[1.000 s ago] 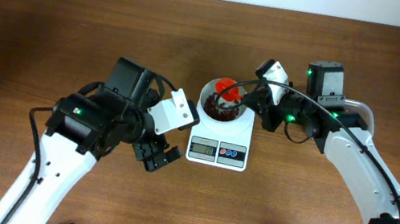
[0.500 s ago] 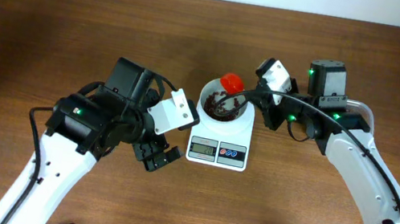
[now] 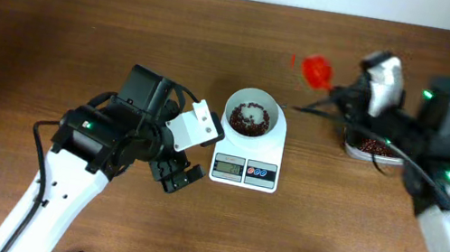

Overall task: Scoop and weigh 50g on scale
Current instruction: 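Carry the empty scoop back toward the bean tub with the right gripper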

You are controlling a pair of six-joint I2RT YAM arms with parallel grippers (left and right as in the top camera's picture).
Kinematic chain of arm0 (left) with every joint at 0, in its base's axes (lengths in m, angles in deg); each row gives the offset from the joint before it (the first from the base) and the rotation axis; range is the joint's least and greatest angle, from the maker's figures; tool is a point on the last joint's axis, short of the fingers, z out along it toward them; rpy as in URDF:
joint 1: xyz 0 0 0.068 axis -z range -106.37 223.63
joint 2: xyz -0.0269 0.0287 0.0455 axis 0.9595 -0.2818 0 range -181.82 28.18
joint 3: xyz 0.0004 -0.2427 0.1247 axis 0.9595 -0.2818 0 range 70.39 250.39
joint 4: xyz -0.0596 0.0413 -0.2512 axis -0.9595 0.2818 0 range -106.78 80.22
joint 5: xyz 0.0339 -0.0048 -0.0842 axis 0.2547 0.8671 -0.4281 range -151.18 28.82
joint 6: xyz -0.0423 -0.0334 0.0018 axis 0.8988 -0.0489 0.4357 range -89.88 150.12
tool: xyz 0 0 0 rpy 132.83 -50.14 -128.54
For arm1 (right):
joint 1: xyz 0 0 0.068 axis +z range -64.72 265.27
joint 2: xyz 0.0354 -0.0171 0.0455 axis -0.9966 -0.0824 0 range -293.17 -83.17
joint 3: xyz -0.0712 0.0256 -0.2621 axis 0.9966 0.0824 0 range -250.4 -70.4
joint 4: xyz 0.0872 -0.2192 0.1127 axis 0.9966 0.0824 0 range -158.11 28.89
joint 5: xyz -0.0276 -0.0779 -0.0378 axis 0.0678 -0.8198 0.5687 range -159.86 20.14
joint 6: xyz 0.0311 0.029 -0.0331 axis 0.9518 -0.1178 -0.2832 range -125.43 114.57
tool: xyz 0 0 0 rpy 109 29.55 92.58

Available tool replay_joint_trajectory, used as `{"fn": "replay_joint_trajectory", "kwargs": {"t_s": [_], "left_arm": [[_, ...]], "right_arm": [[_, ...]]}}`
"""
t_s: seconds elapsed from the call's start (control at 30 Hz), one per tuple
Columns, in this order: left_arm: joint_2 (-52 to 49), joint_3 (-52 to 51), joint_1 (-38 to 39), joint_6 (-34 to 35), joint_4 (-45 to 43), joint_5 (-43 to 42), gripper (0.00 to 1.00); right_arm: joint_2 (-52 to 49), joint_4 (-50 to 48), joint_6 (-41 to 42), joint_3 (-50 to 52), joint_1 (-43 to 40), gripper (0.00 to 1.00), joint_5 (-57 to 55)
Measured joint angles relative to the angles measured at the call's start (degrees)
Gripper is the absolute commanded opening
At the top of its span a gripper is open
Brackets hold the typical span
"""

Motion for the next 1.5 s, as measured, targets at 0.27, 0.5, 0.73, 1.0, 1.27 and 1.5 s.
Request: {"fn": "replay_joint_trajectory", "kwargs": {"t_s": [0.27,0.5,0.73,1.0,1.27,1.5], "left_arm": [[0.1,0.0,0.0,0.0,0.0,0.0,0.99],[0.1,0.0,0.0,0.0,0.0,0.0,0.99],[0.1,0.0,0.0,0.0,0.0,0.0,0.99],[0.1,0.0,0.0,0.0,0.0,0.0,0.99],[0.1,0.0,0.0,0.0,0.0,0.0,0.99],[0.1,0.0,0.0,0.0,0.0,0.0,0.99]], "right_arm": [[4.5,25.6,2.4,-0.3,-2.2,0.04,-0.1],[4.5,33.5,2.5,-0.3,-2.2,0.04,3.9],[4.5,34.4,5.0,-0.3,-2.2,0.04,4.8],[4.5,37.2,6.8,-0.3,-2.2,0.04,4.9],[4.5,34.3,6.9,-0.3,-2.2,0.04,5.1],[4.5,30.0,9.4,-0.3,-2.2,0.04,5.1]]}}
